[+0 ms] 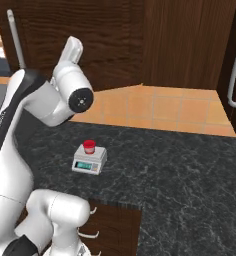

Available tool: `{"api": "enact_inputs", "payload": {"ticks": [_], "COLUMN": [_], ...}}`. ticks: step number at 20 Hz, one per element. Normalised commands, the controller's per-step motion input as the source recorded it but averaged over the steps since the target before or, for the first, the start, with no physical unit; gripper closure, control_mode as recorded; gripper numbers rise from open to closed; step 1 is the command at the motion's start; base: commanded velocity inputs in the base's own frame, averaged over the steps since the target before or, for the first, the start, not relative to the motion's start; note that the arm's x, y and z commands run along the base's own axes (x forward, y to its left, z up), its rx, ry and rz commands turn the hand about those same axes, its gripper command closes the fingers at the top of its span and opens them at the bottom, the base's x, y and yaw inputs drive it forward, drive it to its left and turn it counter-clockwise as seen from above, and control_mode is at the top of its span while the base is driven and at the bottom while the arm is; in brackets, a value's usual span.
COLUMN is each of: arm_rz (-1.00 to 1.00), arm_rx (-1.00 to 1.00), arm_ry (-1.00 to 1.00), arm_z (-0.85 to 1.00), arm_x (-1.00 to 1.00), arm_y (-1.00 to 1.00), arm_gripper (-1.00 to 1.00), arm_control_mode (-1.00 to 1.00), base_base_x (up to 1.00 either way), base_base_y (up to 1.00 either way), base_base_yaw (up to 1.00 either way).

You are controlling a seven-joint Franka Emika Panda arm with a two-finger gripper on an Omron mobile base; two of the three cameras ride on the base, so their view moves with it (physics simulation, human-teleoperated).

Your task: Pick the jam and place it on the digital scale for weighing, and close the cabinet.

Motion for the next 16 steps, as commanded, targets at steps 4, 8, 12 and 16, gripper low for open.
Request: {"api": "enact_inputs", "payload": {"ticks": [4,8,12,16], "arm_rz": [0.0,0.0,0.0,0.0], "arm_rx": [0.02,0.0,0.0,0.0], "arm_ry": [0.0,0.0,0.0,0.05], "arm_z": [0.0,-0.1,-0.15,-0.08], "arm_x": [0.98,0.96,1.0,0.98], "arm_y": [0.02,0.0,0.0,0.0], "arm_gripper": [-1.0,-1.0,-1.0,-1.0], "arm_control_mode": [-1.0,-1.0,-1.0,-1.0], "base_base_x": [0.0,0.0,0.0,0.0], "base_base_y": [0.0,0.0,0.0,0.0], "base_base_yaw": [0.0,0.0,0.0,0.0]}}
